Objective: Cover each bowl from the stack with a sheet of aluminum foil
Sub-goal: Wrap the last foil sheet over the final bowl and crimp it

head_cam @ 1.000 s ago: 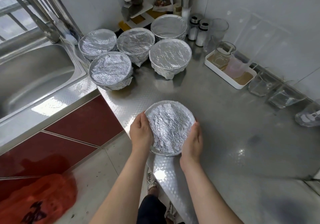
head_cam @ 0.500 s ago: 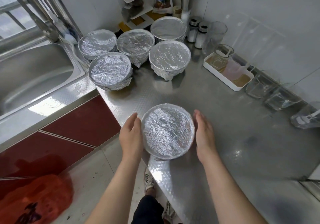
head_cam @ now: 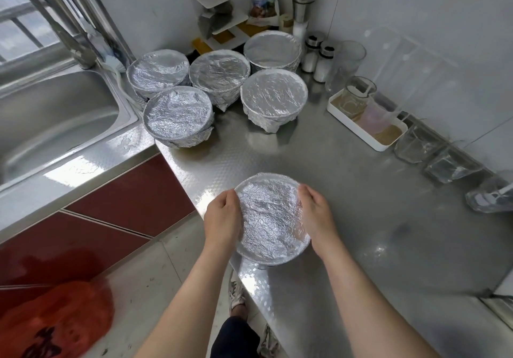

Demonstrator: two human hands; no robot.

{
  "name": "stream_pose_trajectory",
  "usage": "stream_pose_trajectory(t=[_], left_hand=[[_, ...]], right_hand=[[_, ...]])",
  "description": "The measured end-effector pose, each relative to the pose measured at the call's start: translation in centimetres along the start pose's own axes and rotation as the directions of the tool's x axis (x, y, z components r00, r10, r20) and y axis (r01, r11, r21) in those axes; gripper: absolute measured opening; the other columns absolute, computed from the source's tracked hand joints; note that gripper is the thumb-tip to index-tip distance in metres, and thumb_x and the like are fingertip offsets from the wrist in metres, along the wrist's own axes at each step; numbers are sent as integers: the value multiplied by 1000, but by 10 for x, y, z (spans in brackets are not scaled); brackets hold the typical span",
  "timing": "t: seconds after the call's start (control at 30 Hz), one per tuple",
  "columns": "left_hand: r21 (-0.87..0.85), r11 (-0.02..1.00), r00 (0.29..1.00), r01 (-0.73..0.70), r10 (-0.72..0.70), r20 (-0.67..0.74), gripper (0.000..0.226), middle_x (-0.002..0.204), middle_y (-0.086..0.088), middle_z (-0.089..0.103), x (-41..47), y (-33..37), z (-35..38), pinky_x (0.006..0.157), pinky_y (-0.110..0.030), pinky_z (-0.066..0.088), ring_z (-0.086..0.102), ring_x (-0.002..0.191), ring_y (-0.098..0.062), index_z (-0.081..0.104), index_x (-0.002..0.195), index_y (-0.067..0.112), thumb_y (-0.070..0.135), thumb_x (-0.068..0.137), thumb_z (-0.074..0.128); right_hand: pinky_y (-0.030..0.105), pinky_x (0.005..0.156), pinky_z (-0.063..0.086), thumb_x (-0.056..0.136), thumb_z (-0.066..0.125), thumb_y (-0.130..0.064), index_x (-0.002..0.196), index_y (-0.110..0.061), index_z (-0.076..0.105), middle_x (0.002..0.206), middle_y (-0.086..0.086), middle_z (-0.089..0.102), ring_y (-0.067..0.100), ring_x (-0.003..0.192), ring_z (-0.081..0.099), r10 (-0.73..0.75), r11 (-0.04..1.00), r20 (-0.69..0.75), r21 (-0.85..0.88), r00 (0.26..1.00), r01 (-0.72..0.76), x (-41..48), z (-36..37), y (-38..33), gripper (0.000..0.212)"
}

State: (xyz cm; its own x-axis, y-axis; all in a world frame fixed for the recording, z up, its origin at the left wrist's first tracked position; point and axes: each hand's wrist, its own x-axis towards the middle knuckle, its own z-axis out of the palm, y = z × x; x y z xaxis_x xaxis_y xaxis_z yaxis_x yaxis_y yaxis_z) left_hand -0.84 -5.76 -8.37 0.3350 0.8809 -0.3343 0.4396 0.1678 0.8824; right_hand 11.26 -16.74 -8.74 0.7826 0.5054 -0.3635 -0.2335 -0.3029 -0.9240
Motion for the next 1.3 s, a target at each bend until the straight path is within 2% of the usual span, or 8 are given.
stream_pose_trajectory(t=[0.17,0.3,0.4,0.6,0.77,0.97,1.13,1.3], left_hand=[[126,983,952,-136,94,291,39,130,11,55,26,24,-4,84,-12,40,56,95,10,51,138,27,37,100,49],[188,950,846,-251,121,519,32,82,-2,60,42,27,1,72,-23,41,53,70,-7,61,127,22,33,103,43],[192,950,891,-246,143,430,34,54,4,37,40,20,3,49,-24,29,31,41,-4,60,88,3,29,103,44],[101,985,971,-141,118,207,37,49,6,33,22,14,2,38,-17,24,28,34,-2,42,69,12,22,104,41],[-109,993,995,42,-52,-89,30,62,3,45,5,6,3,54,-25,35,44,54,-9,50,74,11,23,100,39],[-166,985,998,35,-43,-45,44,142,9,48,1,15,7,108,-24,29,42,132,-8,45,143,18,34,103,41],[-193,979,998,68,-70,-4,48,131,-11,59,12,8,20,75,-23,53,58,115,-29,55,134,24,51,100,33],[-201,978,991,47,-70,-111,70,125,-28,52,7,3,30,98,-66,40,47,120,-47,52,119,2,60,88,28]], right_hand=[[26,100,44,103,42,-23,112,-21,65,115,-3,68,10,111,60,-44,999,92,-16,995,46,13,-5,-3,25],[32,94,48,103,42,-24,99,-23,68,100,1,71,13,98,65,-64,994,94,-79,994,72,18,-2,-2,26],[39,78,48,102,42,-27,99,0,64,92,30,63,34,77,56,-86,982,147,-152,985,109,28,-2,-3,35],[18,86,47,102,43,-28,111,-13,66,111,4,67,11,98,62,-39,997,112,-57,993,45,40,-6,-21,29],[31,102,43,100,42,-34,115,-21,63,125,2,63,8,108,60,173,932,-132,341,976,-119,17,-24,4,29],[35,83,53,82,55,-62,122,-20,64,122,0,66,17,111,62,318,815,-113,539,941,-211,-10,5,24,58],[40,89,53,96,47,-50,118,-18,62,115,3,68,20,104,64,341,819,-137,530,930,-222,0,15,13,42],[44,104,44,98,42,-49,128,-11,54,131,7,58,22,118,56,316,891,-241,407,918,-200,3,24,14,50]])
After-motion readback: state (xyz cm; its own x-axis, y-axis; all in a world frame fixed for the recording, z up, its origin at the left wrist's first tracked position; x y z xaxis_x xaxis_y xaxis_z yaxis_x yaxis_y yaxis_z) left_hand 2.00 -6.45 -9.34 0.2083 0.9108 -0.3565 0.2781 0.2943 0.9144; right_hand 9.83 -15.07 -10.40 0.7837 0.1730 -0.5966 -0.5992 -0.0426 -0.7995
